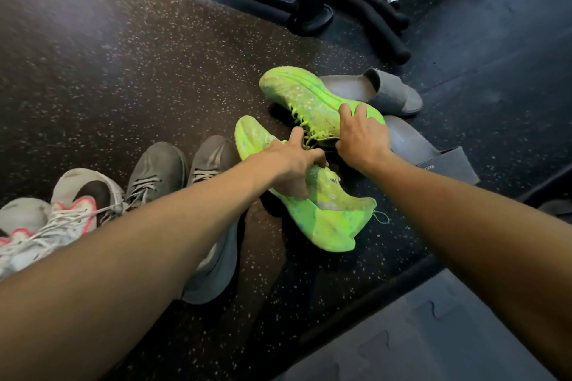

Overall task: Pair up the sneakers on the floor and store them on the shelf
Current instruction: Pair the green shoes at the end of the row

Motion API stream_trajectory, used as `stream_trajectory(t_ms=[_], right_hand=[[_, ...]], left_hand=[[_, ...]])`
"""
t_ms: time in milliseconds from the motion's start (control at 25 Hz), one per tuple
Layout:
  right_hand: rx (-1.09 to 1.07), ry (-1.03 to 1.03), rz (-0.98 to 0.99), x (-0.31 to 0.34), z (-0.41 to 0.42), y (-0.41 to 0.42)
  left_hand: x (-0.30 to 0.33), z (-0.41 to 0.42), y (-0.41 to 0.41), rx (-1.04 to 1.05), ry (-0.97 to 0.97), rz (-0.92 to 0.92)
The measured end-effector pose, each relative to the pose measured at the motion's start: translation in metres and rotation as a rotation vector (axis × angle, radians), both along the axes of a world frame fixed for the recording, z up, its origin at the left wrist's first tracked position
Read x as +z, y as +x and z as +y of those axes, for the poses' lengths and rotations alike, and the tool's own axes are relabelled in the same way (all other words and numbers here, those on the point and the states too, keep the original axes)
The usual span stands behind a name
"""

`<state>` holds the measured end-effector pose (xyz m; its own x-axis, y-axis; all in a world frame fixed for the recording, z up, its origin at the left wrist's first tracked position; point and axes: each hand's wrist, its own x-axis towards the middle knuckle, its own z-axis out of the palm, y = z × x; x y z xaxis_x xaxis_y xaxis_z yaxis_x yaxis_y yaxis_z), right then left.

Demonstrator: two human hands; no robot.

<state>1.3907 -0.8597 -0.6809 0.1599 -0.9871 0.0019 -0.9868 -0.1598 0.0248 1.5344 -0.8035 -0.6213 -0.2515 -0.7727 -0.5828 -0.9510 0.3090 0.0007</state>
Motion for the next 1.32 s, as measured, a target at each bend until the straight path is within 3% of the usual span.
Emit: stream_trajectory(t_ms=[320,520,640,880,1320], right_hand=[[0.062,-0.070,0.104,0.022,-0.001,-0.030],[-0.058,-0.044,-0.025,0.048,0.015,-0.052],[-0.113,-0.057,-0.081,0.064,0.025,-0.062],[-0.200,-0.045,-0.168,0.083,0.038,-0.081],[-0.346,-0.077,-0.302,0.114,0.053,-0.111]], left_hand=[[-0.008,0.031,0.047,-0.033,-0.147,0.167],[-0.010,0.034,0.078,-0.097,-0.256,0.322],[-0.013,0.034,0.074,0.003,-0.261,0.465],[-0.042,0.034,0.065,0.014,-0.245,0.473],[-0.053,0.015,-0.024,0.050,-0.217,0.679]])
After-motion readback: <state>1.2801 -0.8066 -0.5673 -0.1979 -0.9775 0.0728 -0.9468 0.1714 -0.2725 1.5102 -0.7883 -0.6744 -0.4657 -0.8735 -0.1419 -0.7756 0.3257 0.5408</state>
